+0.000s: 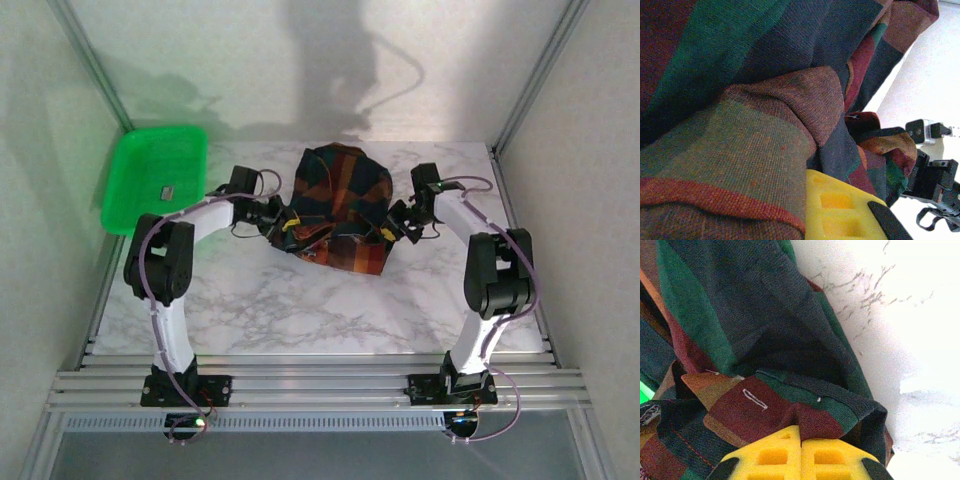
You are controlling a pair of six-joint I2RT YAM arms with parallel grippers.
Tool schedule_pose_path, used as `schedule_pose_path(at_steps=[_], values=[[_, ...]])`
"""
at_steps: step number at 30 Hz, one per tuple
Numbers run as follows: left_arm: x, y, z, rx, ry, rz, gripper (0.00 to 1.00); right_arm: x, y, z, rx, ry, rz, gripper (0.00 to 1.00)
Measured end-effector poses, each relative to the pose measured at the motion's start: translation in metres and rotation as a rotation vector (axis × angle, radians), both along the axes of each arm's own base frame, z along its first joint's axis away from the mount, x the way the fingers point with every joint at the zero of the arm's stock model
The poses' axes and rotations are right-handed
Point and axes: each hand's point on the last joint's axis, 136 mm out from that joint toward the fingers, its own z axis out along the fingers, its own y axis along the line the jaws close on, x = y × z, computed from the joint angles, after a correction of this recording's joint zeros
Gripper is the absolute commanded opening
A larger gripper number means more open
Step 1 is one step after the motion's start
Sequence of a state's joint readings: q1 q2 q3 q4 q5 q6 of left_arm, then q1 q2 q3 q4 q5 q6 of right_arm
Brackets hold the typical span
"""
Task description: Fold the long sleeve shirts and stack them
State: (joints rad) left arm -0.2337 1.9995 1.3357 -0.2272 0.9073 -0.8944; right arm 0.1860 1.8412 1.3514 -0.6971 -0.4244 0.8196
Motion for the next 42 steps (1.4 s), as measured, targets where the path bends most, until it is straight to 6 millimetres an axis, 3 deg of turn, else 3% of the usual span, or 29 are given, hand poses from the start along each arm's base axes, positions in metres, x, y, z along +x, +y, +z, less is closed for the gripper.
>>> schedule_pose_path(at_steps=[2,3,6,11,13,15,19,21,24,26,30,32,36,38,42], values=[[0.003,-0.001,-0.002,-0.002,0.000,-0.001,0.07,0.004,-0.002,-0.004,-0.002,0.006,-0.001,0.00],[0.005,-0.001,-0.005,-0.002,0.002,-0.001,0.15,0.006,-0.002,-0.007,-0.001,0.010,0.000,0.00],[0.009,-0.002,-0.010,-0.007,0.011,0.006,0.53,0.013,-0.001,-0.016,0.005,0.027,0.006,0.00],[0.019,-0.004,-0.002,-0.024,0.012,0.029,0.72,0.035,0.003,-0.021,0.015,0.025,0.008,0.29],[0.029,-0.006,0.012,-0.037,-0.012,0.039,0.75,0.051,0.004,-0.010,0.015,-0.010,0.011,0.39],[0.041,-0.009,0.030,-0.054,-0.053,0.046,0.81,0.071,0.002,0.013,0.014,-0.077,0.014,0.48],[0.056,-0.012,0.053,-0.079,-0.104,0.063,0.82,0.101,-0.007,0.066,-0.012,-0.236,0.016,0.54],[0.057,-0.012,0.053,-0.083,-0.100,0.070,0.83,0.103,-0.012,0.084,-0.033,-0.285,0.019,0.55],[0.057,-0.012,0.052,-0.092,-0.087,0.083,0.83,0.091,-0.017,0.101,-0.060,-0.327,0.034,0.54],[0.056,-0.012,0.049,-0.098,-0.077,0.092,0.83,0.067,-0.010,0.107,-0.062,-0.342,0.082,0.48],[0.052,-0.011,0.038,-0.106,-0.045,0.111,0.83,0.009,0.038,0.104,-0.055,-0.350,0.253,0.37],[0.052,-0.011,0.035,-0.112,-0.032,0.121,0.83,-0.022,0.075,0.091,-0.048,-0.333,0.368,0.29],[0.055,-0.012,0.038,-0.132,-0.035,0.138,0.83,-0.063,0.129,0.052,-0.043,-0.274,0.502,0.27],[0.057,-0.012,0.040,-0.142,-0.038,0.145,0.83,-0.070,0.147,0.032,-0.055,-0.244,0.528,0.26],[0.057,-0.013,0.039,-0.157,-0.035,0.152,0.83,-0.066,0.174,0.001,-0.081,-0.216,0.531,0.24]])
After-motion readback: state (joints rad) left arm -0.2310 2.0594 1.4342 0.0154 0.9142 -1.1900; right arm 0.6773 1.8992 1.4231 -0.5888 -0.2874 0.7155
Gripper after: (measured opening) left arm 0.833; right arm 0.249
